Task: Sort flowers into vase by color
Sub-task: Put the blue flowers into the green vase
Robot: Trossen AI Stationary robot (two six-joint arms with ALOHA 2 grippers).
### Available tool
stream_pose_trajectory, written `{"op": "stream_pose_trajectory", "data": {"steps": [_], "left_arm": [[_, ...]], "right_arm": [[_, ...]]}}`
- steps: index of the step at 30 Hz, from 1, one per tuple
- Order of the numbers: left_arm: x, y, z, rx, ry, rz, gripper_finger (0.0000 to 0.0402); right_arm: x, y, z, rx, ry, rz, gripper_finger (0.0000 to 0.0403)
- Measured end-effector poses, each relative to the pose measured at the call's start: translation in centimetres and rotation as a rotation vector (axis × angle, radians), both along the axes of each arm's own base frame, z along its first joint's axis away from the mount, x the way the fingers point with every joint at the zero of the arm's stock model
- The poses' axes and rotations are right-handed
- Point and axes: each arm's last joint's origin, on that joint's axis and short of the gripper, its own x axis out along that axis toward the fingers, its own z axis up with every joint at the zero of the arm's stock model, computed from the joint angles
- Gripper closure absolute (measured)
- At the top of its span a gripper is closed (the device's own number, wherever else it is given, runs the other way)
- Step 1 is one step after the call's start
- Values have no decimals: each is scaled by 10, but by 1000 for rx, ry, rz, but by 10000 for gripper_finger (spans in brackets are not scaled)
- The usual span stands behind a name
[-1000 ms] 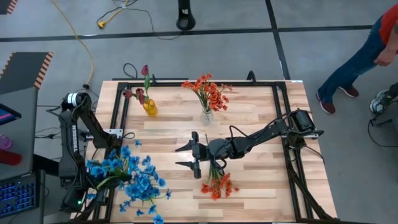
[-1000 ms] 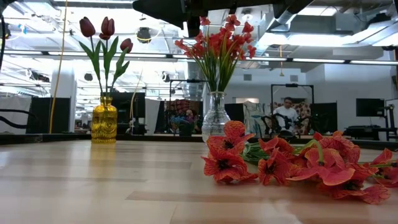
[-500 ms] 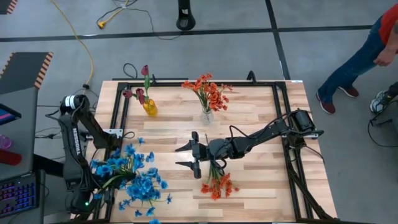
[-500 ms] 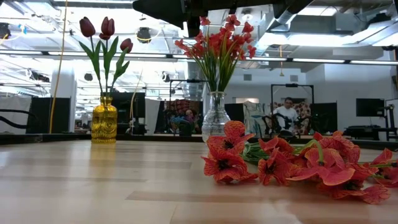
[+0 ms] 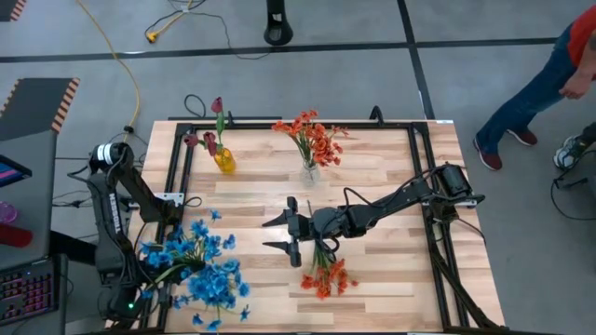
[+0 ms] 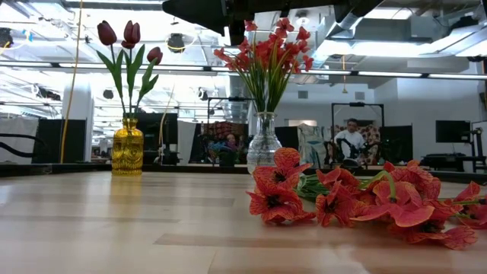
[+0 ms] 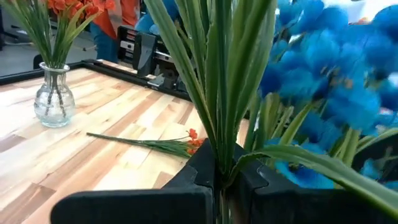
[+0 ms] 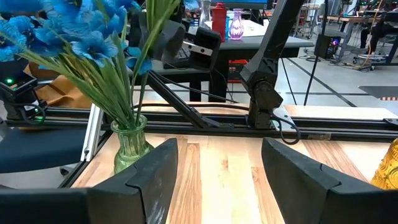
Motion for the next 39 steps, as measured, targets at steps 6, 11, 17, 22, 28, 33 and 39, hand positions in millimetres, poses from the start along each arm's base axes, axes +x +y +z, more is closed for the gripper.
{"op": "stream_pose_trajectory", "data": {"steps": [6,11,17,22,28,33,39], "left_arm": [[-1,8,-17,-26,14,1,401],[-1,13,-28,-26,37,-3,401],[4,15,-33,2,116,0,402],[11,17,-36,42,188,7,401],[14,18,-38,36,231,11,401],[14,17,-38,37,238,7,401],[14,18,-38,40,239,5,382]], "right_arm": [[0,0,0,0,0,0,143],[0,0,0,0,-1,0,143],[0,0,0,0,-1,0,143],[0,0,0,0,-1,0,143],[0,0,0,0,-2,0,143],[0,0,0,0,-4,0,143],[0,0,0,0,-4,0,143]]}}
